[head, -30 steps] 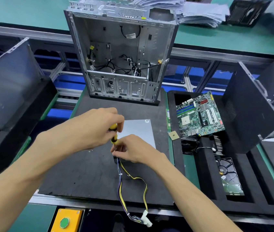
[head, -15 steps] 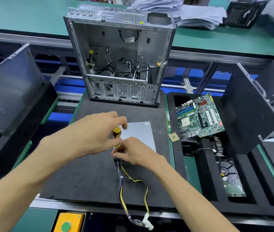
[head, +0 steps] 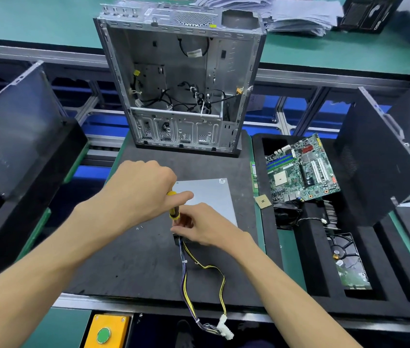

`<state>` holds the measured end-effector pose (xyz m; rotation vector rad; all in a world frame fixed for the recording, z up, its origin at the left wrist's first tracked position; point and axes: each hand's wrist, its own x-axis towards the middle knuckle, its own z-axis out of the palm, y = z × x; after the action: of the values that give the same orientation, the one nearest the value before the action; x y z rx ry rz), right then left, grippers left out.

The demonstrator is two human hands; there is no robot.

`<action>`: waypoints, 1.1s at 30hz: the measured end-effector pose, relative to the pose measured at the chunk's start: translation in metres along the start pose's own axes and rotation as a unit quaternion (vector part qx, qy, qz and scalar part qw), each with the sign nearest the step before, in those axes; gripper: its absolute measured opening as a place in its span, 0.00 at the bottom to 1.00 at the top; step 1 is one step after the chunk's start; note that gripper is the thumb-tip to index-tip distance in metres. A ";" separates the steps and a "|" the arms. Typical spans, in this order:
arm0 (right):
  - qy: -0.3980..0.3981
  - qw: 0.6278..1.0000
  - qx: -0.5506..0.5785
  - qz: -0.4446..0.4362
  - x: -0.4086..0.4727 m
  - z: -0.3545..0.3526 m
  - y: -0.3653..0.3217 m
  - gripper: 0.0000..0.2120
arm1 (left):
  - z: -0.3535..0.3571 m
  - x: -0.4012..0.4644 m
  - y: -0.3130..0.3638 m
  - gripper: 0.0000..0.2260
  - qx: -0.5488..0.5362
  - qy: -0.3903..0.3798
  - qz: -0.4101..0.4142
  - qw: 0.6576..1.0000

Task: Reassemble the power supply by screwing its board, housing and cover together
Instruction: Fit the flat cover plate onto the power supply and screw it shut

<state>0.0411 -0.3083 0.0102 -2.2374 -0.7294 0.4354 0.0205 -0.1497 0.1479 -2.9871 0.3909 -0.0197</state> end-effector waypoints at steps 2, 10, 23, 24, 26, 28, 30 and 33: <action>0.002 1.000 -0.006 -0.006 0.001 0.001 0.003 0.07 | 0.002 0.001 0.003 0.25 -0.024 -0.005 -0.001 1.000; -0.003 0.999 0.049 0.012 0.005 0.005 0.007 0.07 | 0.000 -0.001 -0.002 0.08 -0.098 -0.017 0.075 0.992; -0.008 0.999 0.042 0.018 0.004 0.006 0.008 0.03 | 0.008 0.000 -0.007 0.14 -0.096 -0.006 0.032 0.995; -0.009 0.999 0.042 0.018 0.004 0.006 0.007 0.02 | 0.009 0.000 -0.006 0.16 -0.087 -0.002 0.025 0.996; -0.009 0.999 0.043 0.016 0.003 0.006 0.006 0.03 | 0.010 0.001 -0.001 0.19 -0.071 0.008 0.014 0.997; -0.010 0.999 0.045 0.014 0.002 0.005 0.006 0.03 | 0.012 0.001 0.003 0.22 -0.066 0.024 -0.003 0.998; -0.010 0.998 0.054 0.009 0.001 0.006 0.007 0.01 | 0.014 -0.002 0.005 0.23 -0.069 0.039 -0.029 0.996; -0.003 0.998 0.069 0.013 0.002 0.007 0.009 0.04 | 0.014 -0.004 0.006 0.24 -0.074 0.045 -0.063 0.994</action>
<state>0.0422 -0.3086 -0.0010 -2.1195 -0.6539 0.4918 0.0152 -0.1524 0.1331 -3.1604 0.2216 -0.1438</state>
